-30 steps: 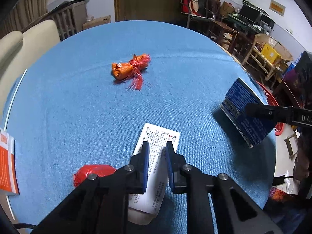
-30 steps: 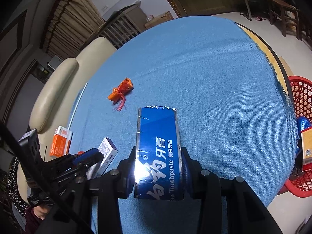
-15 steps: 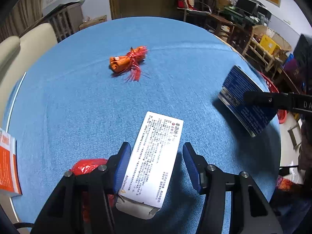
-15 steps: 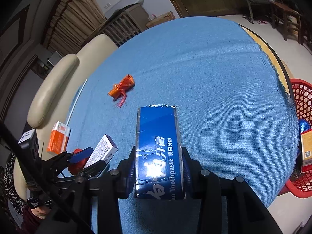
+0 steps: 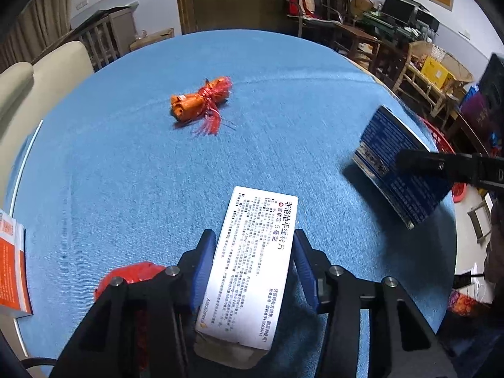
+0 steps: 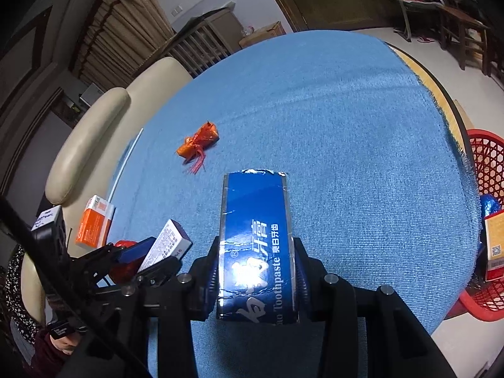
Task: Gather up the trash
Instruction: 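Hold the toothpaste box in the right gripper while the left holds the white blister pack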
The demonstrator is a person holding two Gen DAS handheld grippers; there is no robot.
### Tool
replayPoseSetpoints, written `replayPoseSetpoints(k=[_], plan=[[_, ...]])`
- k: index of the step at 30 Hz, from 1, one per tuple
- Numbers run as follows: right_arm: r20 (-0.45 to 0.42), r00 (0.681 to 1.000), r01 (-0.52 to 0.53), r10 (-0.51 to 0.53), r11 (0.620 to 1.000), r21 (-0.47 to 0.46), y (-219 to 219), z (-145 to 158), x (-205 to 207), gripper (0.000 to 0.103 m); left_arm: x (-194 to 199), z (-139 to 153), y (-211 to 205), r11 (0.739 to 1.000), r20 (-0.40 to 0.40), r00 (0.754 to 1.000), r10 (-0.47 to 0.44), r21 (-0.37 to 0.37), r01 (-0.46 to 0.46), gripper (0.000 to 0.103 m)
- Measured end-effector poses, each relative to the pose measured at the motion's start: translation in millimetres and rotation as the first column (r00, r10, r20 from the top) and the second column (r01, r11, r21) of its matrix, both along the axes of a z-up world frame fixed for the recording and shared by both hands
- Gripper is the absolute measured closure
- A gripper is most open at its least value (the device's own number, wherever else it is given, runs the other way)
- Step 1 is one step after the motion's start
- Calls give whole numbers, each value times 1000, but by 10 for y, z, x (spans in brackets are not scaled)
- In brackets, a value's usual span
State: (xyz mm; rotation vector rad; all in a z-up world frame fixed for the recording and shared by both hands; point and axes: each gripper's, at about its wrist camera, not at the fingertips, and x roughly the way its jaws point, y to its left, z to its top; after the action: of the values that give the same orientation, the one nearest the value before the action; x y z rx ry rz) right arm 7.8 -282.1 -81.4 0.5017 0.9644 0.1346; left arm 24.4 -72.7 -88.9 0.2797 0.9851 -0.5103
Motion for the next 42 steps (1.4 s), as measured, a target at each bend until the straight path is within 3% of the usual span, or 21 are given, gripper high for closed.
replayPoseSetpoints(k=[8,22,42], plan=[[28,999,23,-22,1000,-21,-85,66,-47,59,1,265,-29,998,67,996,57,-31,-55,52],[70,996,54,-50,997,-63,-240,169,-203,59,-139,723,-236,992,190,974,125,2,-128,52],[127,990,72,-64,996,-59,-425,201,-477,59,-318,728,-620,993,203,974,100,44,-111,52]])
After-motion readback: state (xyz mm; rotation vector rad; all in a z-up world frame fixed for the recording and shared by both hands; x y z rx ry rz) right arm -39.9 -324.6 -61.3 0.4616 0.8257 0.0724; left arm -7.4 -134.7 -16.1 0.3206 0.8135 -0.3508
